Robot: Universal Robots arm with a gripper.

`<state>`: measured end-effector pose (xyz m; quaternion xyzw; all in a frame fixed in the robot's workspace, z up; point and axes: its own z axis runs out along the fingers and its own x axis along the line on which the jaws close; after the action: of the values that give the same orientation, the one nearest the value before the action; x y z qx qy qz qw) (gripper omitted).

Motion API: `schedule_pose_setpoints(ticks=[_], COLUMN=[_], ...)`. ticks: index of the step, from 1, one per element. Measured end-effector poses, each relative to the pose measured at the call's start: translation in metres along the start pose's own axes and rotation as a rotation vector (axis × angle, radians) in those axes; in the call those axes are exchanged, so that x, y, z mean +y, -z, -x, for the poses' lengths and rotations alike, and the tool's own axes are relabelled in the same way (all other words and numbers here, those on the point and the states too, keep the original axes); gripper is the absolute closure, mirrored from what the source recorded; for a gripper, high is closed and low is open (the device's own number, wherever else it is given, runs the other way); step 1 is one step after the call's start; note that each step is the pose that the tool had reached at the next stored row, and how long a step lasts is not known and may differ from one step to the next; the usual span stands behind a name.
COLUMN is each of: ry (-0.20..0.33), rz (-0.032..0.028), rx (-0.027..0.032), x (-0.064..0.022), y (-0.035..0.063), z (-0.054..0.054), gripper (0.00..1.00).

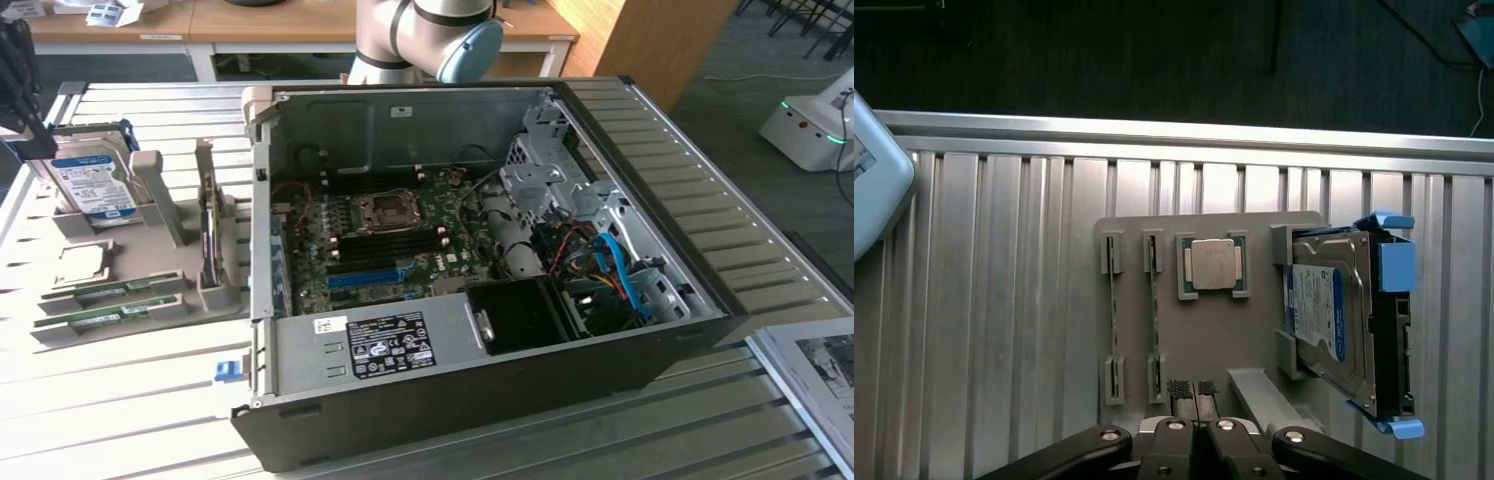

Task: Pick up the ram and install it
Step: 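Pick up the ram and move it above insertion slot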

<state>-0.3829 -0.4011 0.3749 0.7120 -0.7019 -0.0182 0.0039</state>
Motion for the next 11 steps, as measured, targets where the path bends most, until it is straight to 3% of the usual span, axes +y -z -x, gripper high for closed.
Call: schedule_pose_setpoints(ticks=[11], ry=[0.000], rz=[0.0000], rx=[0.0000], x=[-0.0006], y=[-0.0192], z=[0.000], gripper=[0.90])
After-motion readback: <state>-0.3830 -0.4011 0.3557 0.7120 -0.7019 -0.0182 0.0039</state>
